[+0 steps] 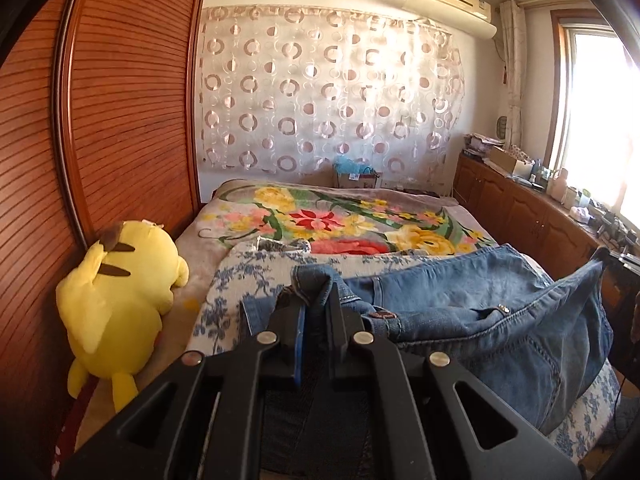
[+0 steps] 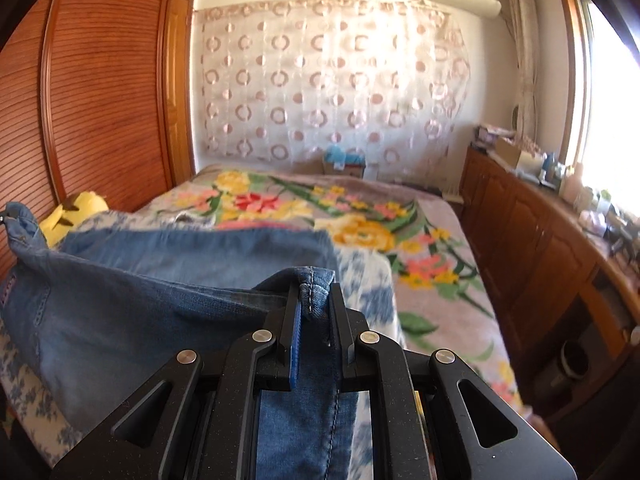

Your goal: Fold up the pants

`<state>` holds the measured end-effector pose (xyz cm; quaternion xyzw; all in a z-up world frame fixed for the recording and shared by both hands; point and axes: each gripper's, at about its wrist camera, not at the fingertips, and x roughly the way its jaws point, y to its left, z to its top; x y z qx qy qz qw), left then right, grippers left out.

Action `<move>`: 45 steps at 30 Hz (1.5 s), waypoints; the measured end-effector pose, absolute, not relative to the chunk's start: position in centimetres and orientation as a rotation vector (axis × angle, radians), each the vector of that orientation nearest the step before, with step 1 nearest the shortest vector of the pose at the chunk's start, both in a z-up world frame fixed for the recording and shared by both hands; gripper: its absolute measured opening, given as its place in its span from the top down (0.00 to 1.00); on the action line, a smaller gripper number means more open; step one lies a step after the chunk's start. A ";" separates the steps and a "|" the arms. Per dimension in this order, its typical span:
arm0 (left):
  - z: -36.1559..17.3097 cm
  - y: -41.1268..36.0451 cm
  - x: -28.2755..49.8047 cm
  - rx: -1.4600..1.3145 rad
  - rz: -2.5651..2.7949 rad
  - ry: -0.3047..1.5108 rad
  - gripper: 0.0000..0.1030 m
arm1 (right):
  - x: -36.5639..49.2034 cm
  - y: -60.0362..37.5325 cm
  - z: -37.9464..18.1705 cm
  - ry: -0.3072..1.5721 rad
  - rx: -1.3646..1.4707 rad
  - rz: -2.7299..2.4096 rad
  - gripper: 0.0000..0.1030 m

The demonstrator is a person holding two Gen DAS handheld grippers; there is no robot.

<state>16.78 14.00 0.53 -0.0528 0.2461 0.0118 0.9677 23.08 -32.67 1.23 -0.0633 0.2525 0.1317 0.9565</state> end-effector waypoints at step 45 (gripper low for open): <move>-3.3 17.3 25.1 -0.068 0.089 0.626 0.47 | 40.8 -25.7 -6.1 0.726 -0.255 0.233 0.69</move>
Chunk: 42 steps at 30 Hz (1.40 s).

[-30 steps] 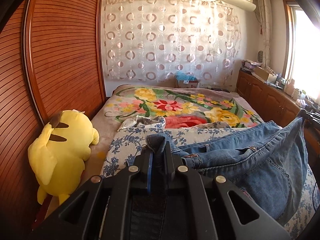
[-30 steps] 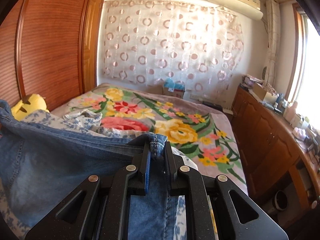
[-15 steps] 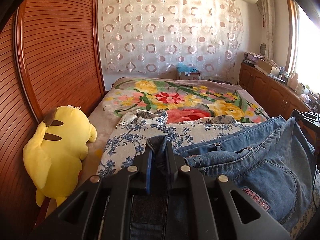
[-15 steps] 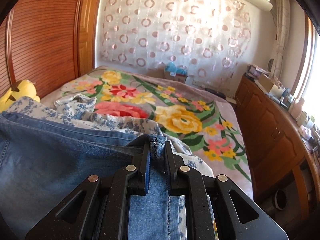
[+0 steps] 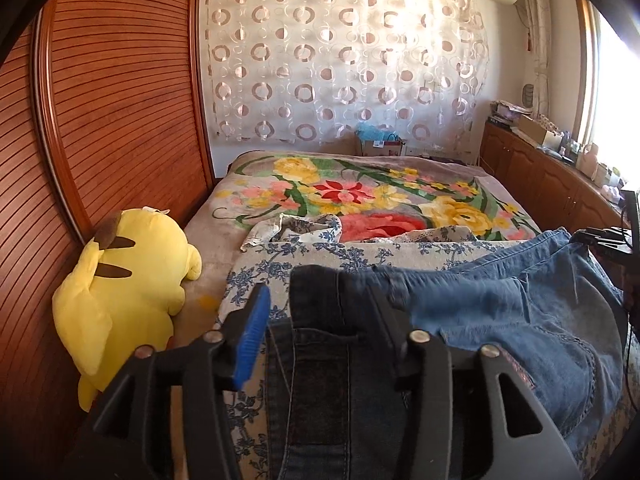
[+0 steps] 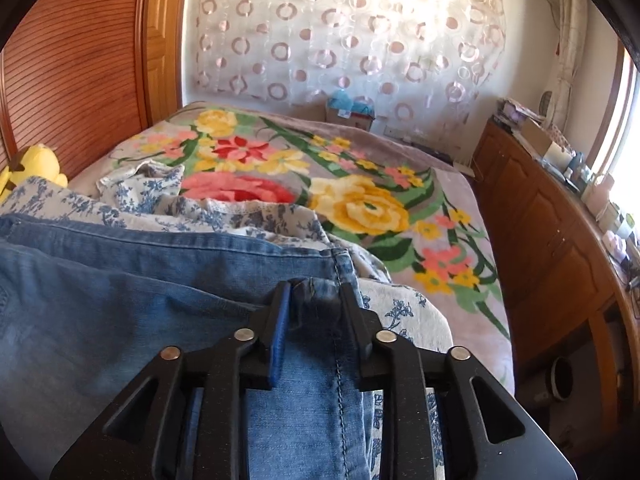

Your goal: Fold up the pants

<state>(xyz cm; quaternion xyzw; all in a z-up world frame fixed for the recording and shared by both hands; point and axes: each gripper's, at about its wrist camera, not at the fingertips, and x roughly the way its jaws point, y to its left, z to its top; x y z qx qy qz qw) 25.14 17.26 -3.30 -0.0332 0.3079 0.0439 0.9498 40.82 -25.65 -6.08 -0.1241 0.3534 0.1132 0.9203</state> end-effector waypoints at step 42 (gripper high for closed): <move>-9.8 17.8 19.4 -0.096 0.052 0.815 0.56 | 38.2 -5.2 -9.1 0.908 -0.301 0.840 0.68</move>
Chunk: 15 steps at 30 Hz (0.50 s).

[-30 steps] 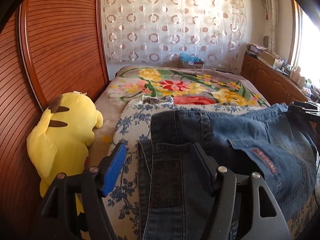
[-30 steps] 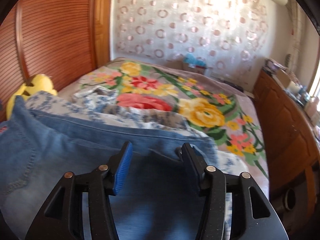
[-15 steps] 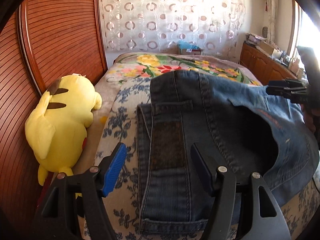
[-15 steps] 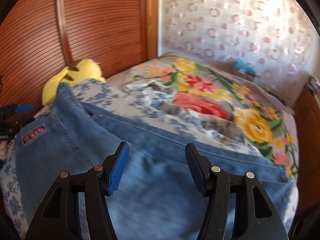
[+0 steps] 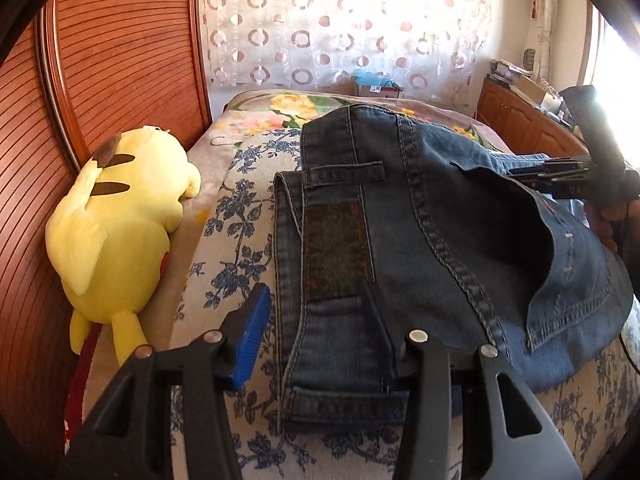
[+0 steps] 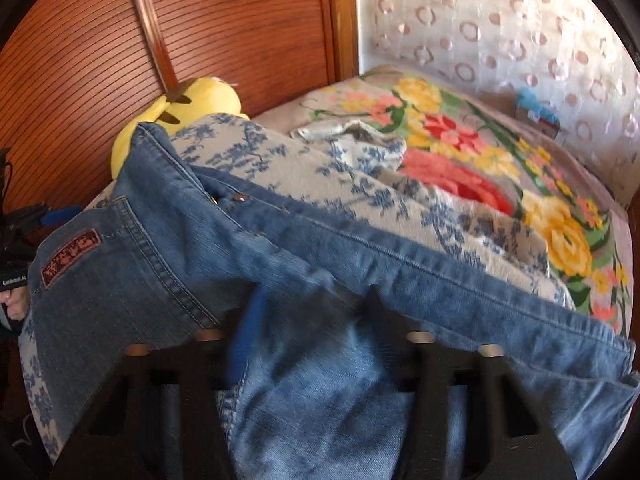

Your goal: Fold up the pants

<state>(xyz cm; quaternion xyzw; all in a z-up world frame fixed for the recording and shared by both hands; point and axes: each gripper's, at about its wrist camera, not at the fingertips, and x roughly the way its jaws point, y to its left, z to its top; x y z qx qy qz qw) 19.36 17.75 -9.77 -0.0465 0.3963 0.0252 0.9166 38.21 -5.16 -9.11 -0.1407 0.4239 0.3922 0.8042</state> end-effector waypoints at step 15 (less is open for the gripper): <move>-9.9 18.1 17.6 -0.160 0.030 0.821 0.65 | 35.8 -5.9 -3.0 0.592 -0.305 0.668 1.00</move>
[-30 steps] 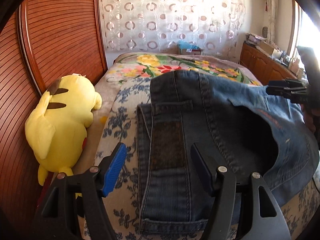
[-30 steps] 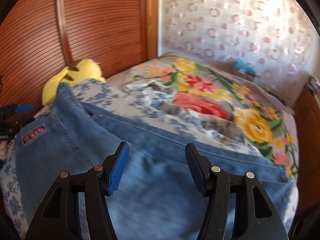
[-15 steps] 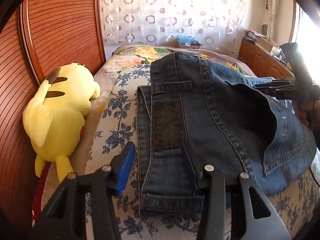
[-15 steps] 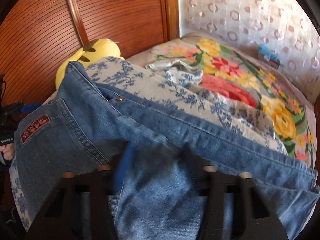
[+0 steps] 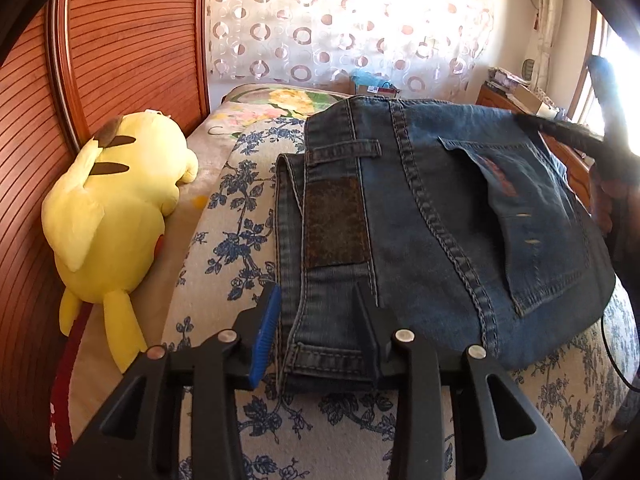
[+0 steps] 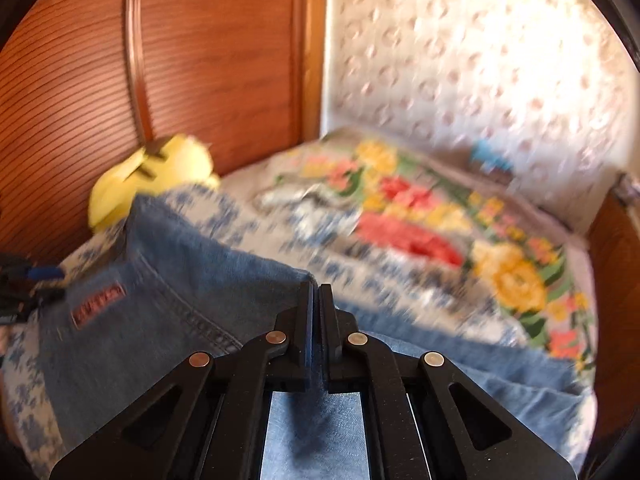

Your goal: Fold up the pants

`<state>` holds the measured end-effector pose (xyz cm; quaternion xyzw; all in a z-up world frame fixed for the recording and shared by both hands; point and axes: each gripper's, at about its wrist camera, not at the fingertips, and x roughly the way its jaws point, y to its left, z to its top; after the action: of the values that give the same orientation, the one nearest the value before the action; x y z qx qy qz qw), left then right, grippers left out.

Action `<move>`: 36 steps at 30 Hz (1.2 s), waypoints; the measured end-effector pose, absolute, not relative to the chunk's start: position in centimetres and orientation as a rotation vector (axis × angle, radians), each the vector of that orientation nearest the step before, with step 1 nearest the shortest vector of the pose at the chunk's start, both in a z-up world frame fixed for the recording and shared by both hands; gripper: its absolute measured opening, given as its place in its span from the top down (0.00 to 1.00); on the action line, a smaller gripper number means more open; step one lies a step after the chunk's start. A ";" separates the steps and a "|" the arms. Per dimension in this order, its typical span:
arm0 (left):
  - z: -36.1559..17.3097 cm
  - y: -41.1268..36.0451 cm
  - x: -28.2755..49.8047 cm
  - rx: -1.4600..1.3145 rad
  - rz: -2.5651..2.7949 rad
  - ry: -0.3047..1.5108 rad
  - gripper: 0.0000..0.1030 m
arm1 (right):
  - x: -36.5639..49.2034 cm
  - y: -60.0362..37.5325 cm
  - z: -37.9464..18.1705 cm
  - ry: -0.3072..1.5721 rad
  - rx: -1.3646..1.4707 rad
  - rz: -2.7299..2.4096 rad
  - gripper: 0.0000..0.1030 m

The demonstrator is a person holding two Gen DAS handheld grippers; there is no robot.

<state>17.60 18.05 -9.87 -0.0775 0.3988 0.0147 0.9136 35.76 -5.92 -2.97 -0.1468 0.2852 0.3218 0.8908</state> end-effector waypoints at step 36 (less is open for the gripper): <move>-10.7 19.5 15.9 -0.217 0.022 0.870 0.66 | 37.9 -3.8 -9.1 0.676 -0.414 0.569 0.99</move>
<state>15.88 19.49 -10.69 -0.1047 0.4204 0.0106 0.9012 37.95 -3.79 -9.09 -0.1989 0.3247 0.2731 0.8834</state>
